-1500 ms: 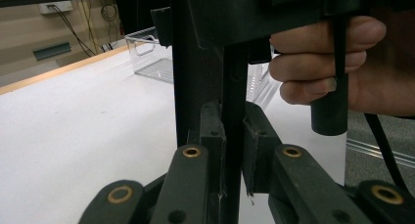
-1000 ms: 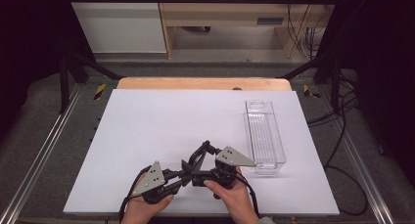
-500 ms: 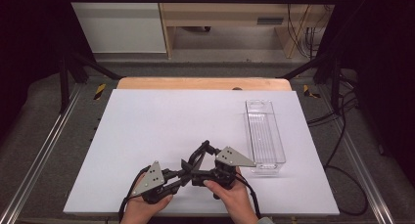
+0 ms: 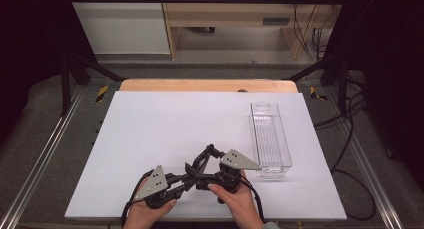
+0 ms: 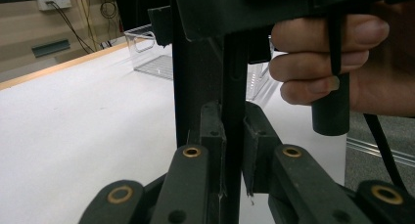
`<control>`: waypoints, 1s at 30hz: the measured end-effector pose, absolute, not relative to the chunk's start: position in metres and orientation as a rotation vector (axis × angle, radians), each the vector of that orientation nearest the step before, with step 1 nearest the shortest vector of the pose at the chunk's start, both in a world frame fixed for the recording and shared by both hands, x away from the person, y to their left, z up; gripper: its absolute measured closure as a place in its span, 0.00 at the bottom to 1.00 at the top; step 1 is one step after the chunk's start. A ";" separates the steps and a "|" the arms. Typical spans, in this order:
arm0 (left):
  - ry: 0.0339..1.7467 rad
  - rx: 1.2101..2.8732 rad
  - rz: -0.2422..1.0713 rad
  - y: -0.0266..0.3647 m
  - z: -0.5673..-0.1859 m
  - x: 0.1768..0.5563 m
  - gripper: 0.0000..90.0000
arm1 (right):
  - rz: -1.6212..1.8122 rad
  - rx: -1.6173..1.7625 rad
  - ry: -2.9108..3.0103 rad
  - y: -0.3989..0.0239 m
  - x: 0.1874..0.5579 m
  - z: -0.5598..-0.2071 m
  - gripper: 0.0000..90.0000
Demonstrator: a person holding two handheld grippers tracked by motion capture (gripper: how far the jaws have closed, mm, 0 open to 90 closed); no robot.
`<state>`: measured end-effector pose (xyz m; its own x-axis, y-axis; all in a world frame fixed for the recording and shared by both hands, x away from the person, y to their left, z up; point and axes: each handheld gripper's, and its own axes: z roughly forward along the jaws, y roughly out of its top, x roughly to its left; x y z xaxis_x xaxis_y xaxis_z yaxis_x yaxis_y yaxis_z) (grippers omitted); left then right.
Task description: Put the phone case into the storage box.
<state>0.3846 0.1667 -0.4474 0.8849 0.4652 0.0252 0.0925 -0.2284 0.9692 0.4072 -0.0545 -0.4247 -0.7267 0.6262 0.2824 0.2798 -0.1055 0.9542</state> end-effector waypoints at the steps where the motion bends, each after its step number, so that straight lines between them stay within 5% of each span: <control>1: 0.422 1.784 0.364 0.167 -0.447 0.385 0.91 | 1.911 1.003 1.903 -0.054 0.407 -0.425 0.10; 30: 0.431 1.775 0.366 0.166 -0.448 0.385 0.91 | 1.911 1.006 1.923 -0.054 0.408 -0.427 0.12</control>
<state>0.3846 0.1664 -0.4475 0.8812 0.4723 0.0196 0.0957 -0.2189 0.9710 0.4075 -0.0541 -0.4270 -0.7307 0.6188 0.2883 0.2924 -0.0980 0.9513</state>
